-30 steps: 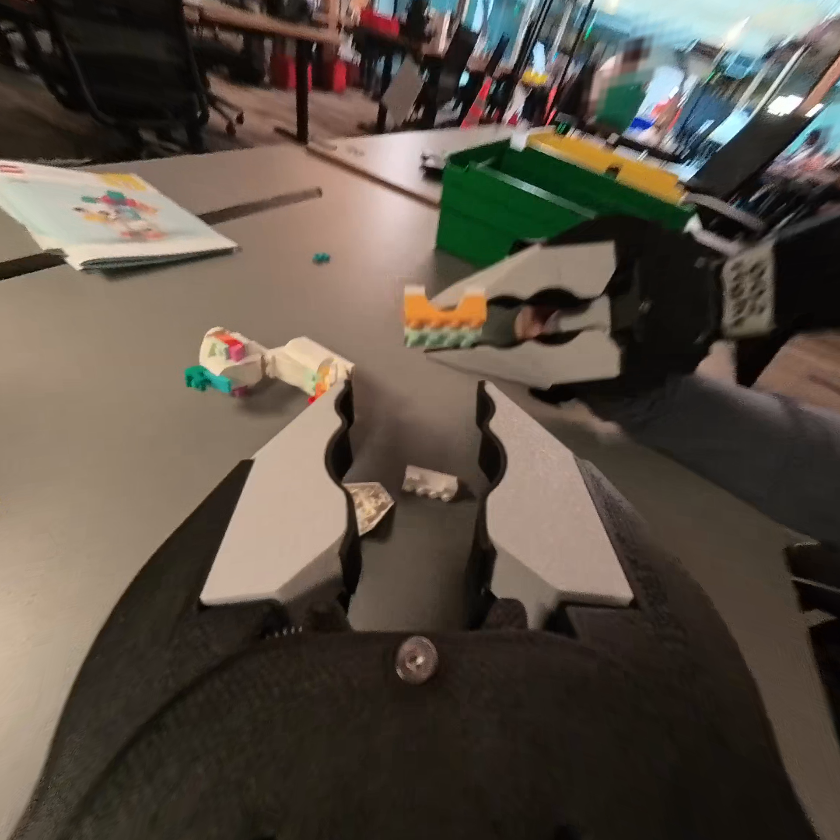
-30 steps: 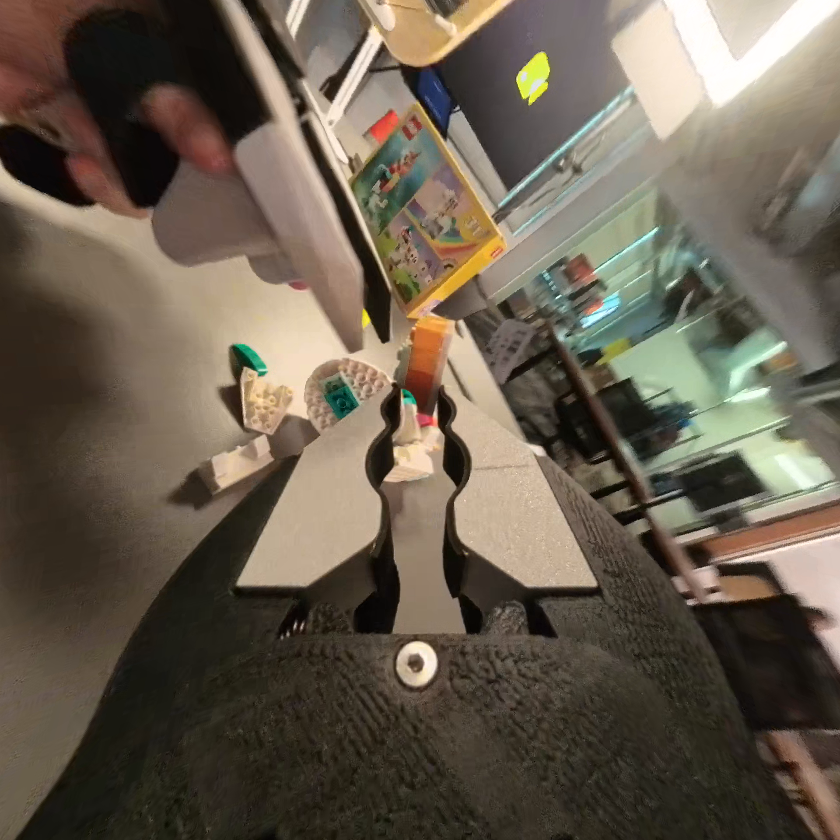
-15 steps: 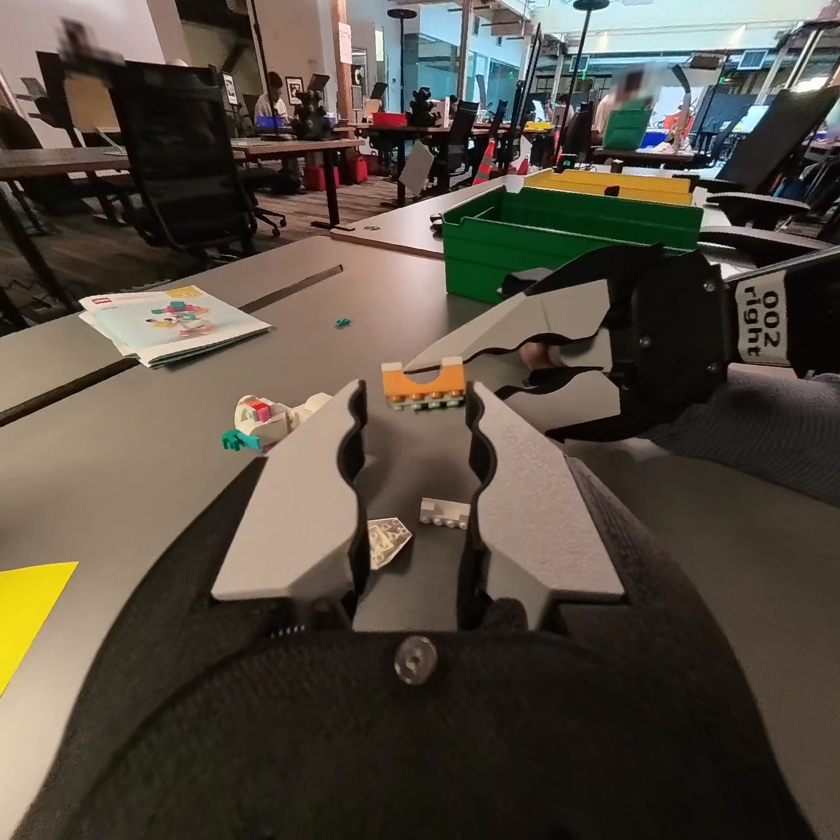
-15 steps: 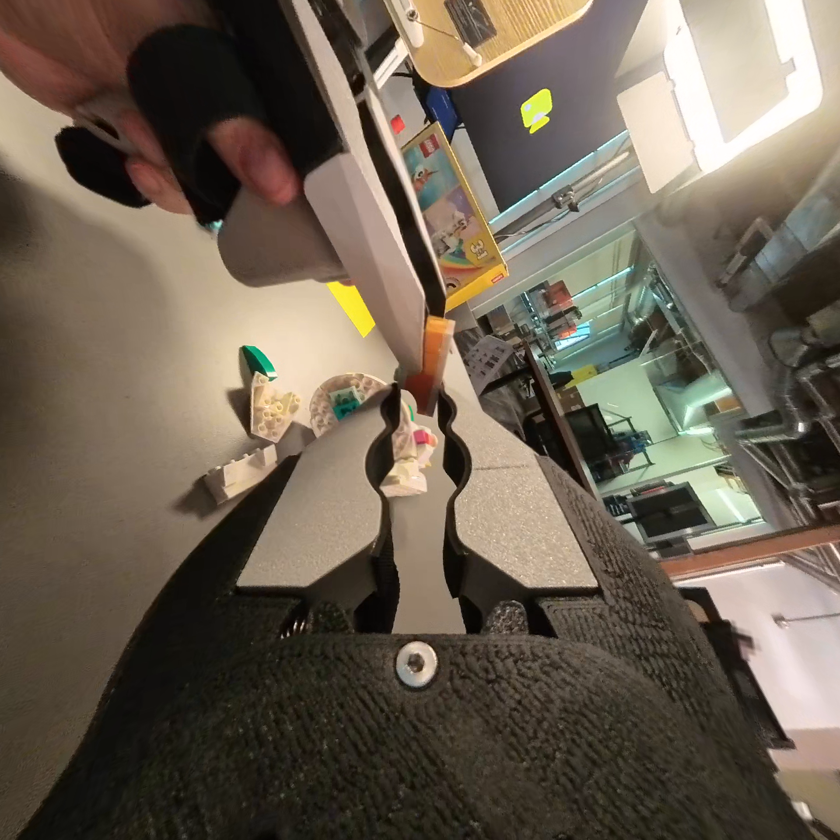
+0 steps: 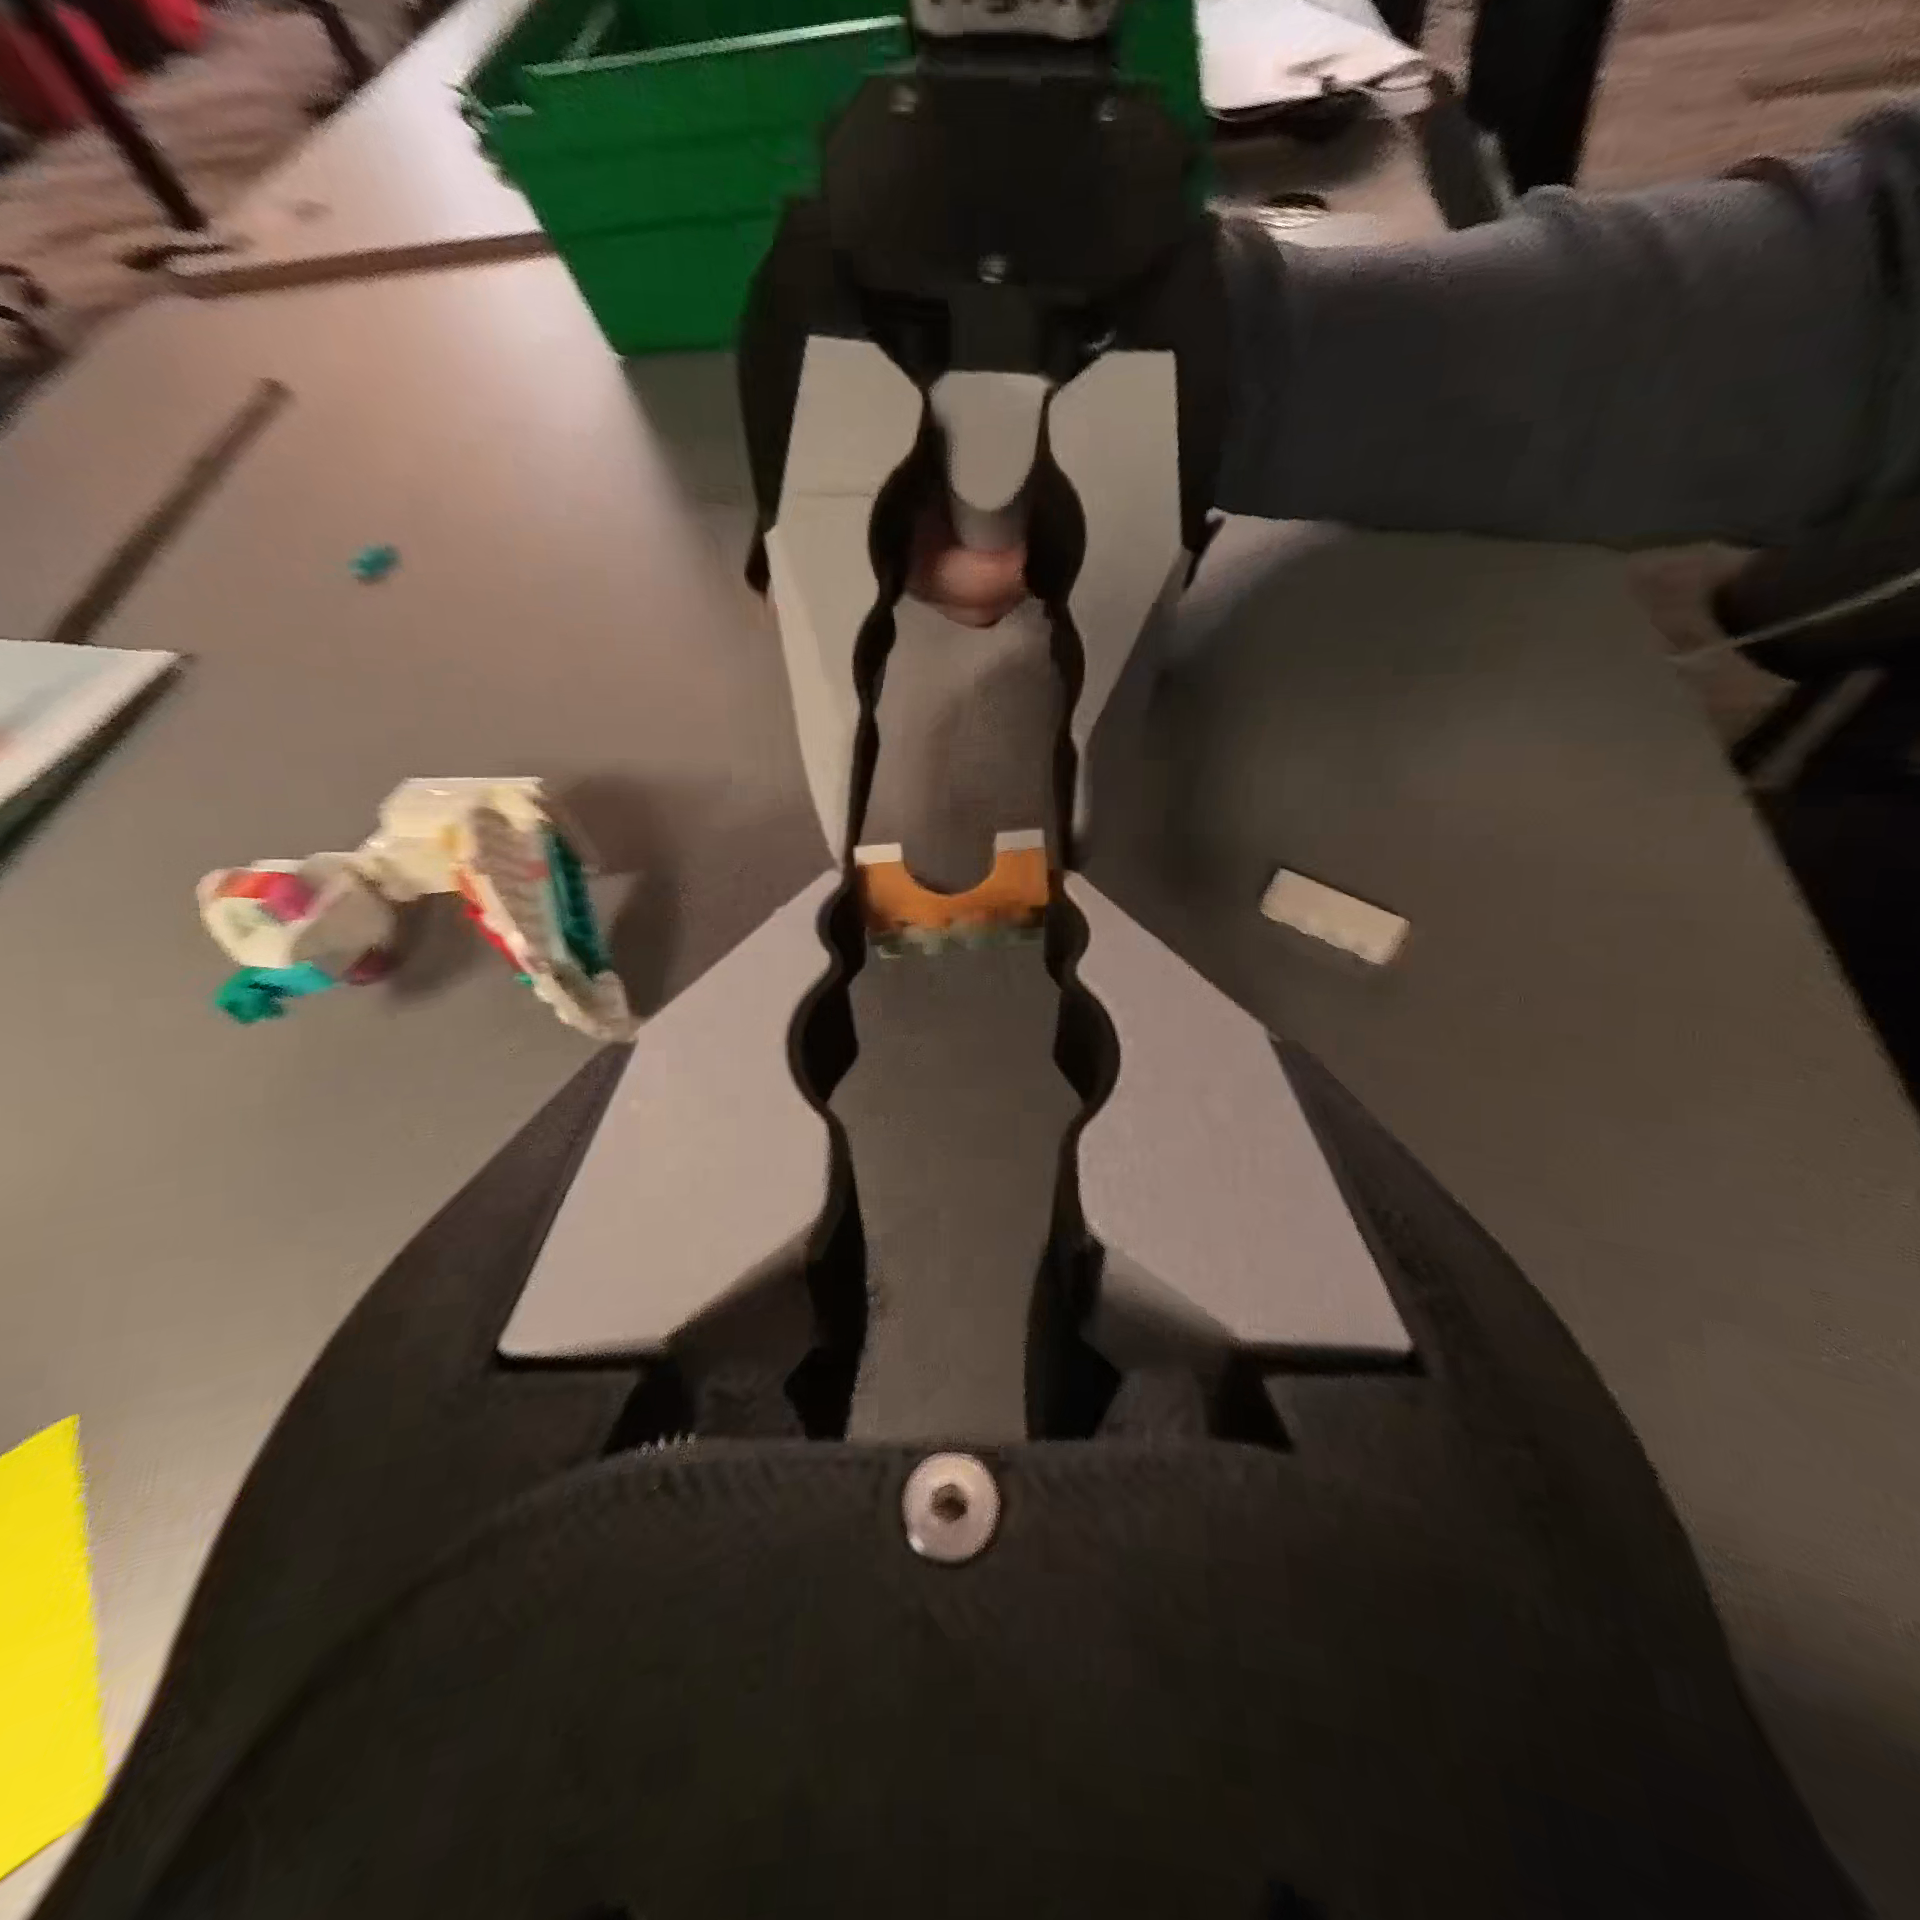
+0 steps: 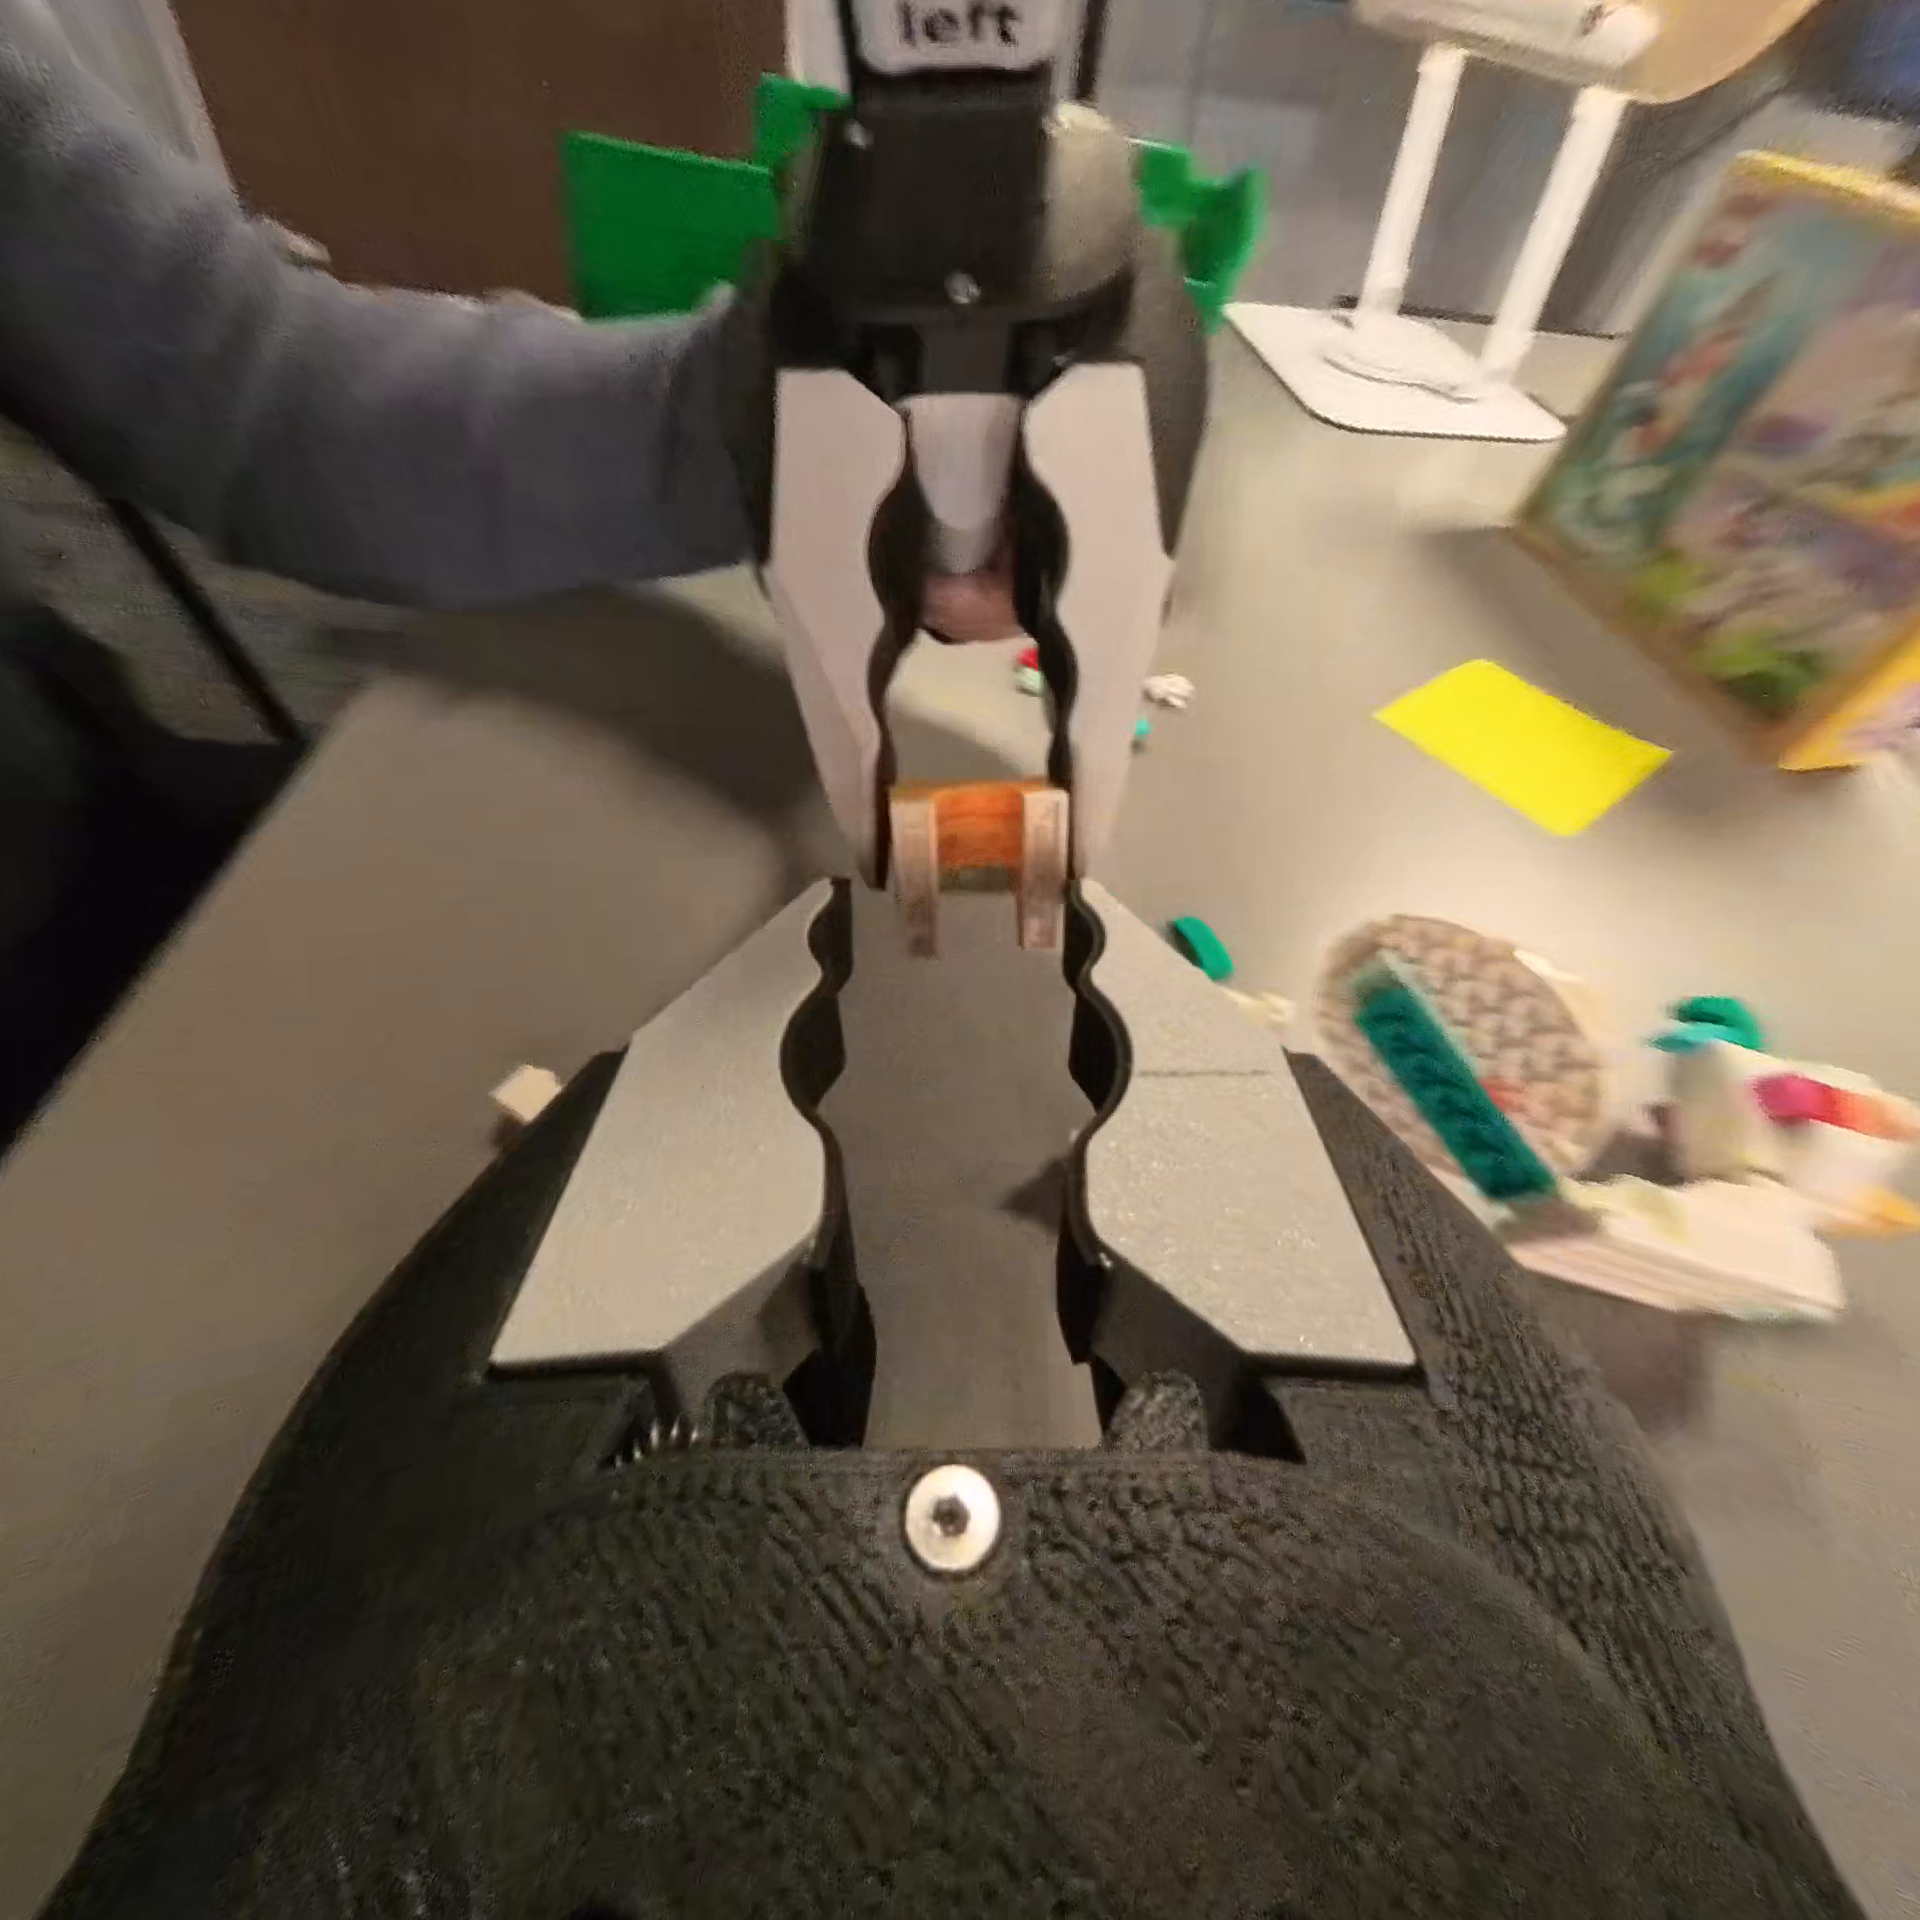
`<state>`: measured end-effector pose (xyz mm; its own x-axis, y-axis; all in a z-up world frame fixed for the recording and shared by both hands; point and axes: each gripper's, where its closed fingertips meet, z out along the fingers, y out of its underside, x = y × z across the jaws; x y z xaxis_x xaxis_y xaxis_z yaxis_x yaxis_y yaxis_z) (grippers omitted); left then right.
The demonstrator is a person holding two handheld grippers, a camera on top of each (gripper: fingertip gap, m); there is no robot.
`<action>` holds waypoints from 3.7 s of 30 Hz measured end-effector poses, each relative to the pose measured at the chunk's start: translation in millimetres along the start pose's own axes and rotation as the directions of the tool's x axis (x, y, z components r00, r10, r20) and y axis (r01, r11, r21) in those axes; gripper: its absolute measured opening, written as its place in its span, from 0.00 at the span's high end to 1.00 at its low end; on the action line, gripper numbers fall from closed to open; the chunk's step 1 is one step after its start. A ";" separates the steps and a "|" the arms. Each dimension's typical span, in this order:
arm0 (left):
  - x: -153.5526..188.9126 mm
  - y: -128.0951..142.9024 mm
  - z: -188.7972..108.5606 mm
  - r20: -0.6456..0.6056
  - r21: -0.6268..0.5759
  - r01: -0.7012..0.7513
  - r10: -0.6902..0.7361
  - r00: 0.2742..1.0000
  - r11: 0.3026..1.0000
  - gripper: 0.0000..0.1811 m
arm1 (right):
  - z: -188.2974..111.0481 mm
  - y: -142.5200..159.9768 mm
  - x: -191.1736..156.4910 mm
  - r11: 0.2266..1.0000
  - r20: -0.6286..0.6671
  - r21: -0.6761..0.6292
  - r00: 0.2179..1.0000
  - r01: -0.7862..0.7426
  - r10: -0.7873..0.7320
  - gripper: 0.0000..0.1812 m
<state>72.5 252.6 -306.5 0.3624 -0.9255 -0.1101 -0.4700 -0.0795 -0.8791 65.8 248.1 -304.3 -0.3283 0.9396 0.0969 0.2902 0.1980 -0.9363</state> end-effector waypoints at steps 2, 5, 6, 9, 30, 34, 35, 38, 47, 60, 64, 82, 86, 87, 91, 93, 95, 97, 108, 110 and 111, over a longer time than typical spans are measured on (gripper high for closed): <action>5.4 3.9 -2.7 -0.041 -0.016 0.005 -0.006 0.999 1.000 0.81 | 3.4 -2.7 -8.1 0.998 0.064 0.017 0.996 -0.056 0.054 0.76; 11.5 3.6 -6.9 -0.095 -0.008 0.033 -0.033 0.995 0.999 0.81 | 4.0 -5.9 -12.9 0.995 0.107 0.033 0.990 -0.096 0.092 0.77; 11.7 3.5 -7.5 -0.096 -0.008 0.032 -0.033 0.995 0.999 0.81 | 4.4 -6.5 -12.5 0.994 0.108 0.038 0.990 -0.101 0.096 0.77; 13.1 4.8 -7.0 -0.104 -0.023 0.028 -0.030 0.994 0.999 0.81 | 3.9 -7.7 -10.7 0.992 0.108 0.052 0.988 -0.118 0.112 0.77; 13.5 12.1 0.4 -0.102 -0.091 0.050 -0.059 0.993 0.995 0.81 | 6.8 2.5 -5.3 0.995 0.074 0.010 0.993 -0.098 0.097 0.81; 7.5 9.9 -1.8 -0.071 -0.066 0.043 -0.048 0.996 0.997 0.81 | 7.2 12.2 -6.3 0.992 0.079 -0.045 0.990 -0.114 0.117 0.76; 7.9 7.4 -3.3 -0.076 -0.049 0.046 -0.050 0.996 0.998 0.81 | 8.4 12.1 -6.7 0.992 0.084 -0.043 0.989 -0.119 0.122 0.75; 7.7 2.3 -5.3 -0.078 -0.018 0.049 -0.050 0.996 0.999 0.81 | 12.2 9.6 -9.5 0.992 0.097 -0.033 0.988 -0.118 0.121 0.77; 2.3 -28.2 -13.8 -0.084 0.182 0.118 -0.104 0.991 0.976 0.81 | 9.9 -12.8 -0.4 0.985 0.057 0.118 0.992 -0.123 0.117 0.83; -10.5 -40.5 -20.6 -0.046 0.305 0.170 -0.164 0.985 0.937 0.79 | -4.4 -30.0 12.3 0.965 -0.006 0.238 0.993 -0.111 0.116 0.83; -8.0 -41.8 -22.0 -0.070 0.315 0.172 -0.158 0.985 0.933 0.82 | -3.9 -29.4 10.3 0.966 0.005 0.233 0.993 -0.115 0.116 0.83; -1.6 -29.7 -19.0 -0.090 0.225 0.139 -0.121 0.989 0.964 0.82 | -11.2 -31.6 4.3 0.962 0.056 0.242 0.992 -0.126 0.116 0.84; -1.3 -24.9 -17.0 -0.089 0.194 0.135 -0.120 0.989 0.972 0.82 | -9.8 -27.3 3.7 0.971 0.054 0.207 0.992 -0.119 0.110 0.84; -1.8 -24.0 -16.1 -0.088 0.186 0.134 -0.120 0.989 0.973 0.82 | -10.0 -25.9 3.8 0.974 0.052 0.196 0.993 -0.115 0.107 0.84; -2.4 -19.6 -13.4 -0.079 0.149 0.128 -0.118 0.990 0.981 0.82 | -9.4 -20.6 3.1 0.981 0.050 0.159 0.993 -0.109 0.102 0.84; -0.9 -17.1 -11.2 -0.078 0.129 0.128 -0.118 0.990 0.983 0.82 | -9.1 -17.9 1.8 0.985 0.051 0.139 0.994 -0.103 0.097 0.85; 1.4 -14.5 -10.2 -0.083 0.106 0.141 -0.132 0.988 0.984 0.82 | -8.5 -15.3 0.4 0.988 0.056 0.120 0.994 -0.102 0.095 0.84; 3.2 -11.0 -9.7 -0.086 0.086 0.159 -0.151 0.985 0.984 0.82 | -7.4 -12.2 -1.0 0.989 0.064 0.099 0.993 -0.105 0.099 0.84; -5.0 -5.4 -37.5 -0.051 0.121 0.203 -0.198 0.979 0.972 0.82 | -31.6 1.2 16.6 0.983 -0.015 0.099 0.988 -0.153 0.155 1.00; 0.5 4.1 -22.6 -0.053 0.050 0.187 -0.184 0.981 0.981 0.82 | -19.4 14.5 11.7 0.983 0.021 0.019 0.983 -0.180 0.180 1.00; -0.7 11.0 -20.6 -0.044 0.024 0.192 -0.191 0.981 0.981 0.82 | -19.0 15.3 11.9 0.981 0.026 0.014 0.981 -0.194 0.193 1.00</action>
<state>50.5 244.8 -306.5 0.4095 -0.9088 0.0802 -0.3722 -0.2466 -0.8948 83.4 267.6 -311.1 -0.2893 0.9525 -0.0949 0.3358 0.0081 -0.9419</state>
